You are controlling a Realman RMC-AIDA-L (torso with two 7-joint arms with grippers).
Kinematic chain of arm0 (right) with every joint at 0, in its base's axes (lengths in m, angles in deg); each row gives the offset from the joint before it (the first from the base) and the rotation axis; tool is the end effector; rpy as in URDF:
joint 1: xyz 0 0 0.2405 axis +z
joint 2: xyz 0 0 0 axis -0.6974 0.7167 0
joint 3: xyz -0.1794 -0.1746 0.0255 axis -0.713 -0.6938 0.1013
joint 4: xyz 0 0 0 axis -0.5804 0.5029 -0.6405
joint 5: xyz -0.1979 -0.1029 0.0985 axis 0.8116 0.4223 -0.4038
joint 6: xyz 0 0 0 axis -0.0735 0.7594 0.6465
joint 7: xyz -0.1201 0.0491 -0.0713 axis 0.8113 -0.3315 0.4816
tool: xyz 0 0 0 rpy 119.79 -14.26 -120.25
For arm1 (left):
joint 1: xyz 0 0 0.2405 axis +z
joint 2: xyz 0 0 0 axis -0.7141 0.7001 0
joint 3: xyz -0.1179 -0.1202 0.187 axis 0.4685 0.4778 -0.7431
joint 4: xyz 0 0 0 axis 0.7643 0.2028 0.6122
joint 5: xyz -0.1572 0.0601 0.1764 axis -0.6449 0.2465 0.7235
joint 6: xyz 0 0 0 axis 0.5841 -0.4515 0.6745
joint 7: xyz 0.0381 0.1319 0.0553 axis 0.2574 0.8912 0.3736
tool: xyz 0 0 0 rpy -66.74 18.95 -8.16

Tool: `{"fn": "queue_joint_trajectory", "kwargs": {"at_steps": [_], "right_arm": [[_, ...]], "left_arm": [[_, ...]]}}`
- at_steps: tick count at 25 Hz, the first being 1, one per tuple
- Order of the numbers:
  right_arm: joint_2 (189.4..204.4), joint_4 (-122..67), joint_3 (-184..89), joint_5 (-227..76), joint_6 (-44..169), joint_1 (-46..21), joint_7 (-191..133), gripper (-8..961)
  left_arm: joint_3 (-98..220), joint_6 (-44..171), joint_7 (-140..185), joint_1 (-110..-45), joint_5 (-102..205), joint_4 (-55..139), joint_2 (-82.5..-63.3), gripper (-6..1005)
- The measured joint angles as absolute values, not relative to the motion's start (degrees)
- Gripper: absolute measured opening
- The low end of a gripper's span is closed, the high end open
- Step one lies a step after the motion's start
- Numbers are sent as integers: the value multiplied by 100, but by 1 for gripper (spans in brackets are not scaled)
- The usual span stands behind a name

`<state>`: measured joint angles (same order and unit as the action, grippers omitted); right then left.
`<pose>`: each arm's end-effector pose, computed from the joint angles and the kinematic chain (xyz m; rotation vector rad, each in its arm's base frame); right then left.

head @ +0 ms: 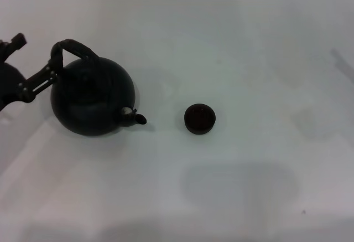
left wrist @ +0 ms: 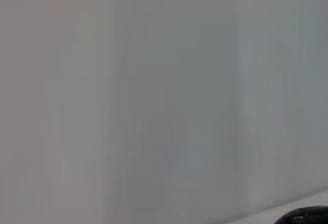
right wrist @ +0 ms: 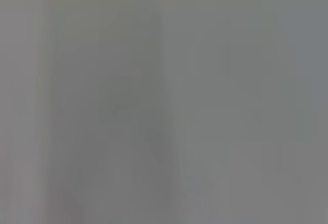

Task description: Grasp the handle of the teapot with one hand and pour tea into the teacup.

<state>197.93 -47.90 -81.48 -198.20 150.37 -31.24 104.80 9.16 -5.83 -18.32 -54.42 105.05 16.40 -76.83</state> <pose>0.3925 0.2997 0.0679 -1.9172 0.5494 0.8110 -0.3672 0.2832 0.0041 -2.0603 -0.4603 -0.7769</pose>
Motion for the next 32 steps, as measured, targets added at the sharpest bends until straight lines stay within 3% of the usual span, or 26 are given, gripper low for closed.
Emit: {"fn": "queue_joint_trajectory", "kwargs": {"at_steps": [18, 32], "right_arm": [[19852, -4310, -7389, -19903, 15763, -3887, 11081, 850], [19853, -3867, -7150, -19898, 15851, -4000, 11454, 848]], "left_arm": [[1687, -1760, -1294, -4703, 10020, 2166, -7691, 872], [2102, -2314, -752, -4135, 8477, 3334, -7708, 872]]}}
